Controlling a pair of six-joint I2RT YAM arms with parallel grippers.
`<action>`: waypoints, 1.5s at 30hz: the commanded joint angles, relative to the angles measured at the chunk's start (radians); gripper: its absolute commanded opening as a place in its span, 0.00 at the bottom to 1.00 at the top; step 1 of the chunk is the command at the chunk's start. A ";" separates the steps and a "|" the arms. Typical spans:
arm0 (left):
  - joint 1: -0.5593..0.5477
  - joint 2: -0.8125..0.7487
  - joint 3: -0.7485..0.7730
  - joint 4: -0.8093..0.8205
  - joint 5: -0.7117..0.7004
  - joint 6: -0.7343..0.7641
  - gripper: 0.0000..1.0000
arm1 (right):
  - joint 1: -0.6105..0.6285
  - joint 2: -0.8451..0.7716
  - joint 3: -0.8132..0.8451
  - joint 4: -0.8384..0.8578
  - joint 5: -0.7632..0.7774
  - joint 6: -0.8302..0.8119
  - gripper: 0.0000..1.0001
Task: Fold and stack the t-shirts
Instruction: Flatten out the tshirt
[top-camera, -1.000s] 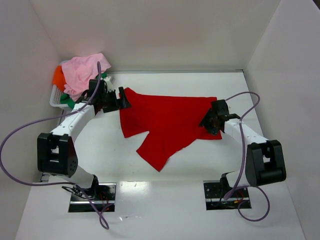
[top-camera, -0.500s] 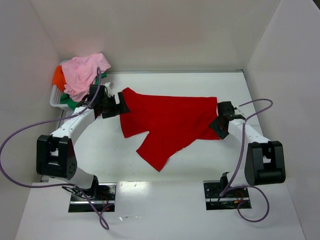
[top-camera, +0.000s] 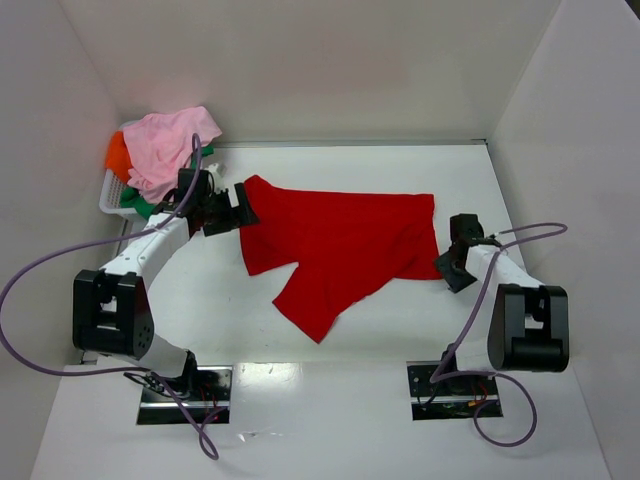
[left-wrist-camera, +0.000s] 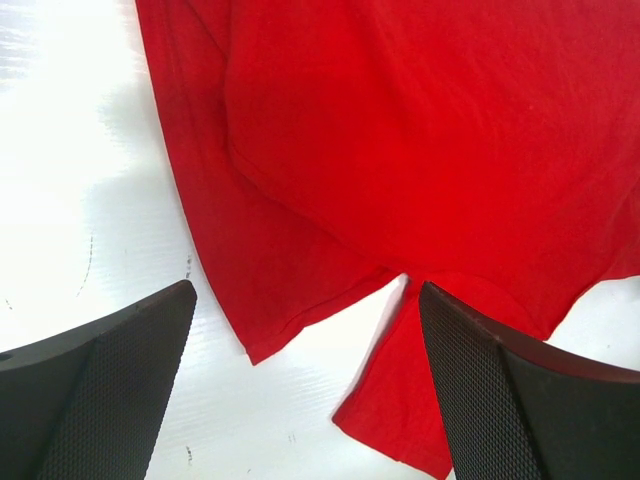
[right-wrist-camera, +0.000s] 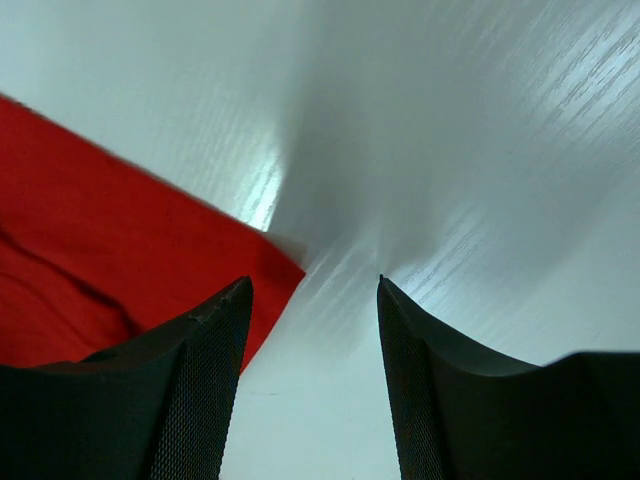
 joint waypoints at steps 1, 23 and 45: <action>0.006 0.007 0.009 0.028 0.016 0.002 1.00 | -0.002 0.023 -0.016 0.028 0.006 0.023 0.59; 0.024 0.076 -0.038 0.037 0.105 -0.045 1.00 | -0.002 0.073 -0.010 0.113 -0.004 0.015 0.02; -0.091 0.144 -0.129 -0.013 -0.065 -0.177 0.81 | -0.002 0.057 0.038 0.151 -0.053 -0.037 0.00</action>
